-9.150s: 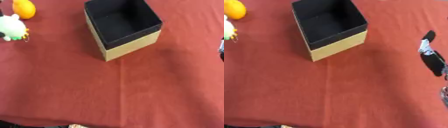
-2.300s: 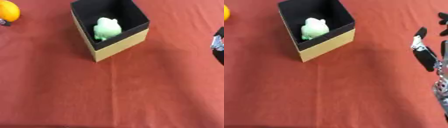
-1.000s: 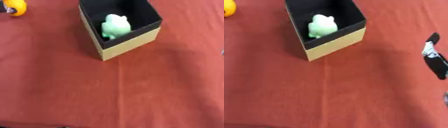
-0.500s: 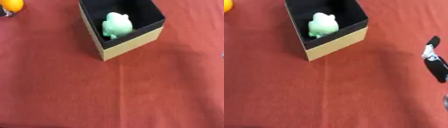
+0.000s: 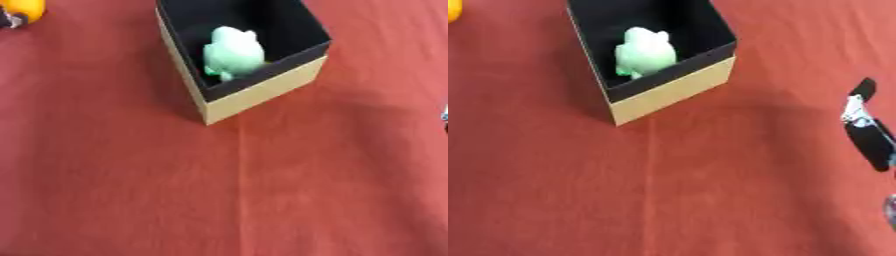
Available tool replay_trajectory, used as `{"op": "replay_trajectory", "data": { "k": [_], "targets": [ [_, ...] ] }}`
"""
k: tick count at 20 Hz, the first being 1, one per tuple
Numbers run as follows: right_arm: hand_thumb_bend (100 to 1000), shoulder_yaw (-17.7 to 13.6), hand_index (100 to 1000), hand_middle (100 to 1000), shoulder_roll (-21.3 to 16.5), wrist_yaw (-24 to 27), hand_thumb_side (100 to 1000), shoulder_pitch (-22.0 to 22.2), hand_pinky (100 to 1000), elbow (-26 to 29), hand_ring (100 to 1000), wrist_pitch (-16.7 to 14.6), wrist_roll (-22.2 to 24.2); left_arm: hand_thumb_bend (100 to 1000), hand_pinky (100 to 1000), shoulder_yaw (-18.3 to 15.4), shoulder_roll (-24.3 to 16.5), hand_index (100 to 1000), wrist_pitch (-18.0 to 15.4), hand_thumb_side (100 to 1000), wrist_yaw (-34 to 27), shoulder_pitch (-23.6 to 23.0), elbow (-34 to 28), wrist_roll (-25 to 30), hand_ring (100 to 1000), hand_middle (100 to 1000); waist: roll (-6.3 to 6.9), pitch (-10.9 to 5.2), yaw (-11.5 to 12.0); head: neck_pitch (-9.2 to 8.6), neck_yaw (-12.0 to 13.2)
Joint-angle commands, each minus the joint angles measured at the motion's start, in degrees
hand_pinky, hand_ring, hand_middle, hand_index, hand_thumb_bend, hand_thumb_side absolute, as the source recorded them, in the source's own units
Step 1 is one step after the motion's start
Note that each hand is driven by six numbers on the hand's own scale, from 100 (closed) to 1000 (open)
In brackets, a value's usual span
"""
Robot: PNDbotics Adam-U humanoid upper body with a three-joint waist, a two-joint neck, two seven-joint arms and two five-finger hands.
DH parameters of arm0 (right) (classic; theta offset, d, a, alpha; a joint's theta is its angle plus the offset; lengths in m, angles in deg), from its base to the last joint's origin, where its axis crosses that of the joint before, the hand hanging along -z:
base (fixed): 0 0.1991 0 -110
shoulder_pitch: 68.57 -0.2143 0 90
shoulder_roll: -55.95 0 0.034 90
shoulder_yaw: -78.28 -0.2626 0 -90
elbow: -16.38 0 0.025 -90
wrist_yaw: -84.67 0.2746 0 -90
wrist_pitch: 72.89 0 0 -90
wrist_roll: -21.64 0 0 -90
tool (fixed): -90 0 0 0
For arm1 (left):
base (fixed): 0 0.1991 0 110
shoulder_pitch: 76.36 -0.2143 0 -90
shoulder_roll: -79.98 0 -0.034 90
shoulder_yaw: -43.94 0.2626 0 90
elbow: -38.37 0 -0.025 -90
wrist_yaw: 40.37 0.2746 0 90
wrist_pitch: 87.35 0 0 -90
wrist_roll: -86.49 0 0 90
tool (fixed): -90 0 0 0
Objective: Pick up objects on the table and place them in the box.
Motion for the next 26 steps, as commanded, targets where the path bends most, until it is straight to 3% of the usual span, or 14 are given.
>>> {"op": "replay_trajectory", "data": {
  "k": [1, 7, 8, 12, 26],
  "targets": [
    [100, -0.16, 856, 644, -0.51, 0.36, 540, -0.27, 570, 0.93, 538, -0.06, -0.38, 422, 231, -0.38, -1.49, 619, -0.07, 129, 0.3, 1.62, -0.39, -2.48, 468, 530, 0.12, -1.08, -0.05, -0.58, -0.01],
    [100, -0.2, 856, 643, -0.47, 0.38, 538, -0.3, 569, 0.93, 539, -0.24, -0.29, 493, 105, 0.23, -0.79, 523, -1.62, 100, -0.64, 1.89, -0.97, -6.12, 381, 457, 0.2, -1.38, 0.0, -0.1, -0.28],
    [100, -0.24, 856, 643, -0.47, 0.37, 537, -0.27, 569, 0.93, 539, -0.27, -0.24, 528, 100, 0.4, -0.7, 508, -1.86, 100, -0.53, 1.89, -1.13, -6.63, 366, 445, 0.23, -1.49, -0.03, 0.03, -0.3],
    [100, -0.51, 856, 644, -0.54, 0.35, 535, -0.18, 571, 0.93, 540, -0.5, 0.01, 524, 100, 1.03, -0.21, 502, -3.12, 100, -0.12, 1.87, -1.62, -7.51, 355, 438, 0.29, -2.05, -0.12, 0.79, -0.27],
    [100, -1.74, 856, 644, -1.08, -0.17, 534, 0.24, 571, 0.93, 542, -1.36, 1.23, 628, 100, 4.57, 0.71, 529, -8.76, 100, -1.59, 1.44, -8.06, -4.77, 372, 462, 0.97, -4.83, 0.36, 3.36, -1.57]
  ]
}}
